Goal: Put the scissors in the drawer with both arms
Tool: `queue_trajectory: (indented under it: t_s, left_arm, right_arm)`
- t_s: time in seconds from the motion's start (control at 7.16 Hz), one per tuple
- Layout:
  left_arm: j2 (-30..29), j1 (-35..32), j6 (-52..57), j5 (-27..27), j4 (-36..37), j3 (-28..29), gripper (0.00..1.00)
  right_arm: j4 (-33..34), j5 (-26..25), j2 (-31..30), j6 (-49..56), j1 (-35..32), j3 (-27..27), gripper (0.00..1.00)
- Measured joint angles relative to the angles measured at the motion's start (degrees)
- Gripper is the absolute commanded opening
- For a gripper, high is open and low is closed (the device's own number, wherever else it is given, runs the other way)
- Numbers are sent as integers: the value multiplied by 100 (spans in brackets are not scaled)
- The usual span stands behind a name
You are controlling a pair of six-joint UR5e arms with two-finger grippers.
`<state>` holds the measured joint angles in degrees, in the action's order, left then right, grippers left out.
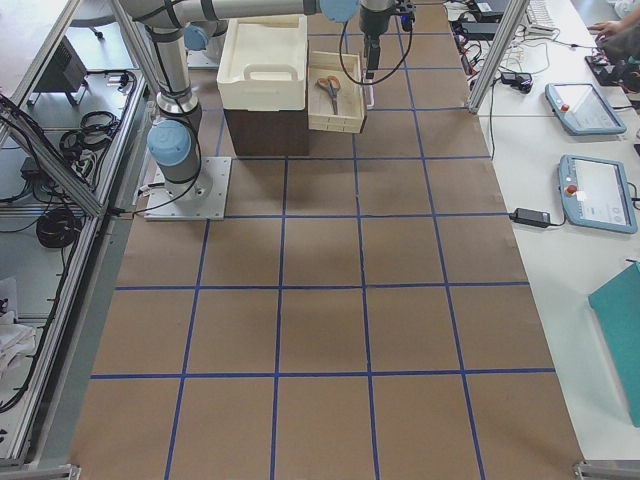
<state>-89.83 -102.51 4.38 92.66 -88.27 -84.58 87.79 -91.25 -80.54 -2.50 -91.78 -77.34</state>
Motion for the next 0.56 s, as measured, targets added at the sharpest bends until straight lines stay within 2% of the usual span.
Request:
queue_trajectory:
  t_s: [0.28, 0.56]
  left_arm:
    - [313, 242, -527, 170, -575, -20, 100]
    - [442, 628, -609, 149, -604, -8, 100]
  right_arm:
    - [6, -272, -7, -86, -15, -3, 100]
    - [-29, -301, -12, -238, -46, -13, 100]
